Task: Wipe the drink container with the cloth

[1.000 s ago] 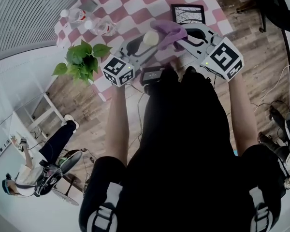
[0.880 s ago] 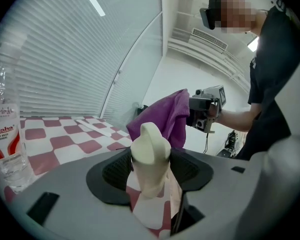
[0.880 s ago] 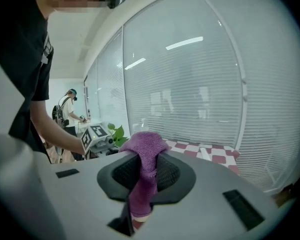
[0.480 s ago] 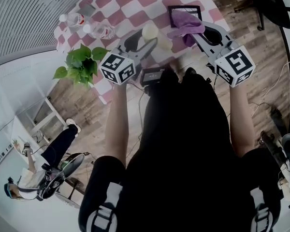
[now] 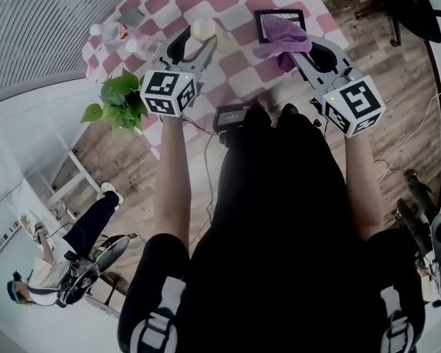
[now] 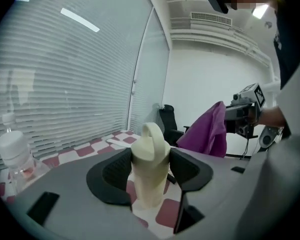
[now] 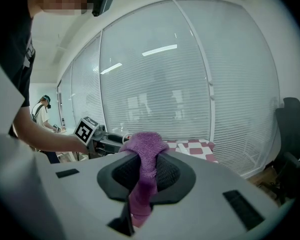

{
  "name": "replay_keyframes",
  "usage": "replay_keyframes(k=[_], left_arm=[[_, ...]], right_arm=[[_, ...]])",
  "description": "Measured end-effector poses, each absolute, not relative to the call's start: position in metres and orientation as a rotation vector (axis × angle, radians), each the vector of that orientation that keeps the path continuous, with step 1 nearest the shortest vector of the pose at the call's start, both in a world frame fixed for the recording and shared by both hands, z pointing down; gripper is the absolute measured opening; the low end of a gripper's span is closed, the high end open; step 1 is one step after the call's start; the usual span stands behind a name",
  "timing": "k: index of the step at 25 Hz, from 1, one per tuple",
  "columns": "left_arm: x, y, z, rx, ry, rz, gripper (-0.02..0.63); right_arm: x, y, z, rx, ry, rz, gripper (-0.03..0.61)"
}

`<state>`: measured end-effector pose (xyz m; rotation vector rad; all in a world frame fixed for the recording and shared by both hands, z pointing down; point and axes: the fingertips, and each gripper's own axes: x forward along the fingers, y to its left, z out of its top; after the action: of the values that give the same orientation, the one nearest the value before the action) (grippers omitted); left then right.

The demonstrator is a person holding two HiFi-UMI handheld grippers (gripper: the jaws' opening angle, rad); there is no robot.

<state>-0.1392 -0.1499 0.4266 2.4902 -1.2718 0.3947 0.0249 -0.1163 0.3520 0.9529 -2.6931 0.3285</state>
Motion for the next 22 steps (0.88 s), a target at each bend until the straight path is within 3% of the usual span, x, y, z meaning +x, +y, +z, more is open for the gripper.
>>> replay_keyframes(k=[22], left_arm=[[-0.127,-0.148,0.456,2.539,-1.242,0.514,0.264]], right_arm=[[0.020,-0.107,0.356,0.947,-2.675,0.335,0.062]])
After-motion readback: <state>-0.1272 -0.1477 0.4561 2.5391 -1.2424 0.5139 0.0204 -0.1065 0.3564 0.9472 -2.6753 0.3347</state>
